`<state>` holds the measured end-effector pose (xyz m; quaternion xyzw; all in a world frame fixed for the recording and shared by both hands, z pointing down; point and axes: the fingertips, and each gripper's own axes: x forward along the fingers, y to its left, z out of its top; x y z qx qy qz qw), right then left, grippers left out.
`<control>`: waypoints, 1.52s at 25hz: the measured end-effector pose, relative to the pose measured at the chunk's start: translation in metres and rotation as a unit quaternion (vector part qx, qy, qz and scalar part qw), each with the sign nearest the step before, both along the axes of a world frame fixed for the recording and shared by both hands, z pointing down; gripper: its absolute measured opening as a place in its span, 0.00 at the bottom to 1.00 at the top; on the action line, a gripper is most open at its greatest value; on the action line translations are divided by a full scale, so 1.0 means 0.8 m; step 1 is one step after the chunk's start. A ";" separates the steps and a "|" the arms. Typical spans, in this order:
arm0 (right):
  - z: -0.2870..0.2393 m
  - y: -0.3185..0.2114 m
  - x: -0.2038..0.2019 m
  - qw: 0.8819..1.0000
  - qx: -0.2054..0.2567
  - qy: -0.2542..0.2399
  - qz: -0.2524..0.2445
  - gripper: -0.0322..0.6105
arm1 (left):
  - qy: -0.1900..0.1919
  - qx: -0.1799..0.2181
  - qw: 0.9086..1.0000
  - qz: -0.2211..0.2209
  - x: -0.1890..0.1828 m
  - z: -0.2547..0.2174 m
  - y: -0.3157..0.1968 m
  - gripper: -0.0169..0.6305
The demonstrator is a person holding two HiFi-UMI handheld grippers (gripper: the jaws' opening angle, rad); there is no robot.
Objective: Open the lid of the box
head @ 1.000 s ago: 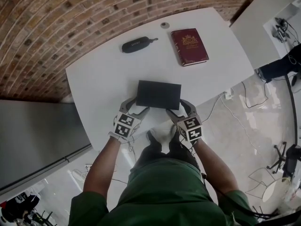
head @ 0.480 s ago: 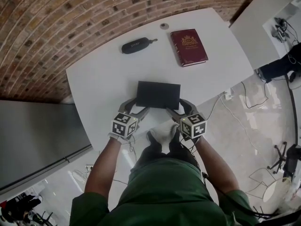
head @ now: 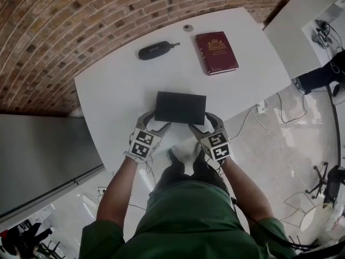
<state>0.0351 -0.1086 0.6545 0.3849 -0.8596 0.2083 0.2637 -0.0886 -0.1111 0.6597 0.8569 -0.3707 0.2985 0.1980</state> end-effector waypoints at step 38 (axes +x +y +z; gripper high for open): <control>-0.073 -0.023 0.022 0.996 0.078 0.040 -0.034 0.46 | 0.064 0.041 0.992 -0.105 -0.016 -0.072 -0.018 0.26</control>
